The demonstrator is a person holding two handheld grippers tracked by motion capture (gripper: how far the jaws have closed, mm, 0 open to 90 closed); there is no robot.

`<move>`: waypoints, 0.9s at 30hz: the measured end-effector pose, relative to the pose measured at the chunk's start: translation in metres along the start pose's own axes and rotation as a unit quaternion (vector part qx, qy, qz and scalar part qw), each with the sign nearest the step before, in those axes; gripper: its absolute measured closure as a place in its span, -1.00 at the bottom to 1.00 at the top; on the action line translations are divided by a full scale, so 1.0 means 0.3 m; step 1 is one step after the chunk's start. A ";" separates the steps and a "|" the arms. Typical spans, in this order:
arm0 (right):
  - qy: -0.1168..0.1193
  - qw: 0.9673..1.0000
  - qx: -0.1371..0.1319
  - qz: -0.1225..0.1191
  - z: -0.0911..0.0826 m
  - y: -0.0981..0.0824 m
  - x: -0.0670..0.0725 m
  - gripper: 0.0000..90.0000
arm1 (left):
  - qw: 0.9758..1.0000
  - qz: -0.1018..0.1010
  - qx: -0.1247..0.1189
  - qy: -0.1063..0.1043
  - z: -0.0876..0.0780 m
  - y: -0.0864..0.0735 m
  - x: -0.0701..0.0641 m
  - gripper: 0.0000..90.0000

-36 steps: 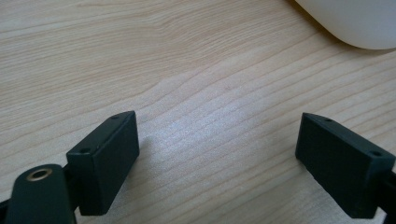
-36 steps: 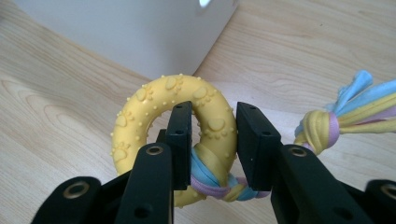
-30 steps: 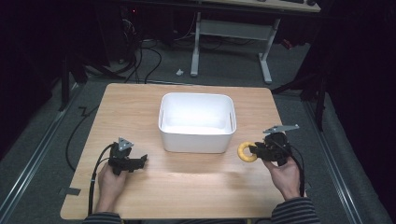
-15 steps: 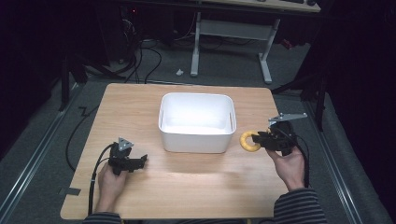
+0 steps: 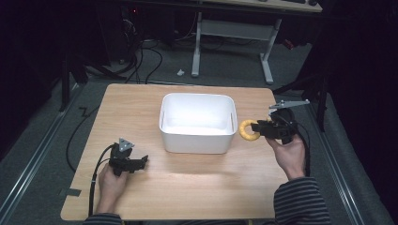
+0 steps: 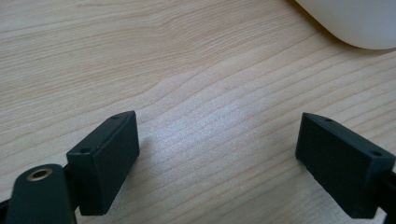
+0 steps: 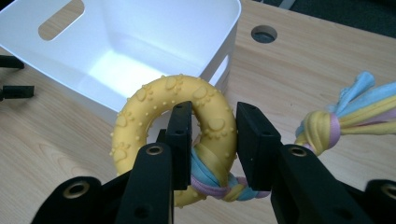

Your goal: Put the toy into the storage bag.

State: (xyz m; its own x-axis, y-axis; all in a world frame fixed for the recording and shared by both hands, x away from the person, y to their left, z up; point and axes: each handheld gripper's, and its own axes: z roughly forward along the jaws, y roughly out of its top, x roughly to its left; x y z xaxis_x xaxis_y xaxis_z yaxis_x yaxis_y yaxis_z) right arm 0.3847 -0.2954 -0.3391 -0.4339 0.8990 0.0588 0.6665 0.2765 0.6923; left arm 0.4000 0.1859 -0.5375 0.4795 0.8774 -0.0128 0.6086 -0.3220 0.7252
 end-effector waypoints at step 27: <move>0.023 0.999 -0.004 -0.035 0.084 0.185 0.115 0.52 | 1.000 0.000 0.000 0.000 0.000 0.000 0.000 -0.70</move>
State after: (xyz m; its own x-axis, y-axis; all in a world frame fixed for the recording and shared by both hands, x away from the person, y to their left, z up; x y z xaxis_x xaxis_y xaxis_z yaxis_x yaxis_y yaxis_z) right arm 0.4220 -0.2404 -0.3169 -0.5070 0.8609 0.0422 0.6283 0.3355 0.7019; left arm 0.3999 0.1859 -0.5374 0.4793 0.8775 -0.0119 0.6086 -0.3226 0.7249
